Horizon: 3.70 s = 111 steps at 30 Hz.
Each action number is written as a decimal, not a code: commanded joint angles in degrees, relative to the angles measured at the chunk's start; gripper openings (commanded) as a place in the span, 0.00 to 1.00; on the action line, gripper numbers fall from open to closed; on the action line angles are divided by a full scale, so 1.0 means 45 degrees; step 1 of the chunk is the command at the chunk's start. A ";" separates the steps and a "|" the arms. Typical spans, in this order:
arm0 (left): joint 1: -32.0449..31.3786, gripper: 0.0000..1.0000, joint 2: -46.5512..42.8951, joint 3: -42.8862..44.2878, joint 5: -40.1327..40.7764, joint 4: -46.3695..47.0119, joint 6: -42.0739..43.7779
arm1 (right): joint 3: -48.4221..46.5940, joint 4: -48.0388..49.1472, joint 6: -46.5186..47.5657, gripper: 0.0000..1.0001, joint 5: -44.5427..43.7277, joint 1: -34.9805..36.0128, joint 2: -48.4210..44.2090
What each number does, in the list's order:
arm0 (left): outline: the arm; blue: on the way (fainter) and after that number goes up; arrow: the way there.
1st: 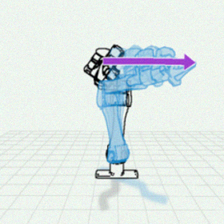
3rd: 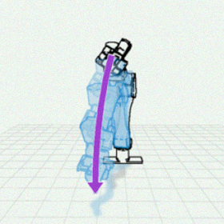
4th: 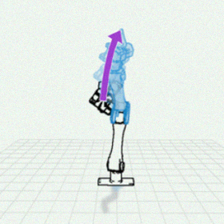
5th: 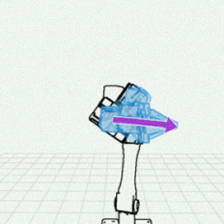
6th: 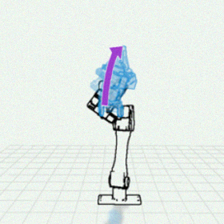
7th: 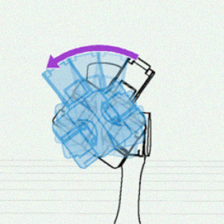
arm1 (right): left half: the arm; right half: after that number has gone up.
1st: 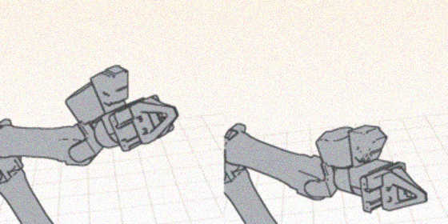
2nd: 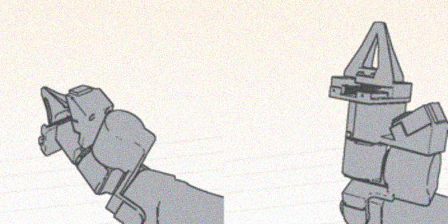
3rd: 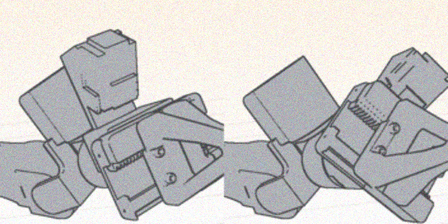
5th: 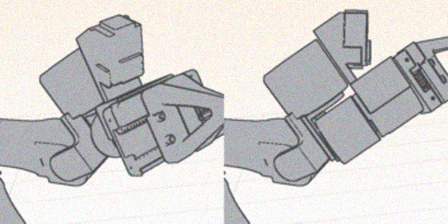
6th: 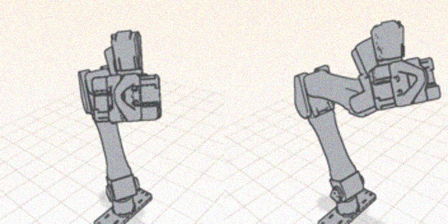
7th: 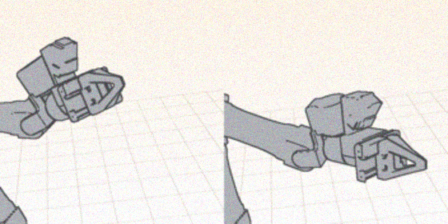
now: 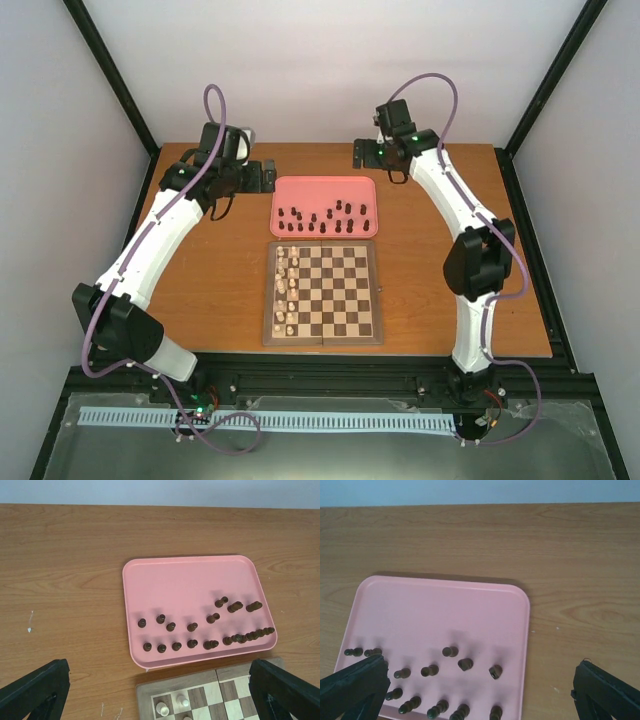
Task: Set up the chess pieces on the board
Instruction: Pick up the chess piece from the storage box.
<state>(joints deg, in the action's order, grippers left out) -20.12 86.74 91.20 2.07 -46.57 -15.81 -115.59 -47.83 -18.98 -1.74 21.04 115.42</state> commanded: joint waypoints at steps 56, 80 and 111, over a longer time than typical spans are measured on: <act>-0.0197 1.00 0.0740 0.0027 -0.0432 -0.0883 -0.0314 | -0.5892 -0.2299 0.2754 0.46 0.1919 0.1234 0.7612; -0.0197 1.00 0.0993 0.0026 -0.0341 -0.1007 -0.0332 | -0.5938 -0.2436 0.2730 0.32 0.1881 0.1048 0.7867; -0.0197 1.00 0.0721 -0.0214 -0.0243 -0.1017 -0.0185 | -0.6616 -0.1488 0.2535 0.03 0.0528 0.0950 0.5408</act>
<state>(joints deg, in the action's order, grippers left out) -20.45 90.72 90.35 0.51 -50.63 -17.37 -142.23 -57.04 -6.87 3.84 25.63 148.22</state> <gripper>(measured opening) 0.998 0.107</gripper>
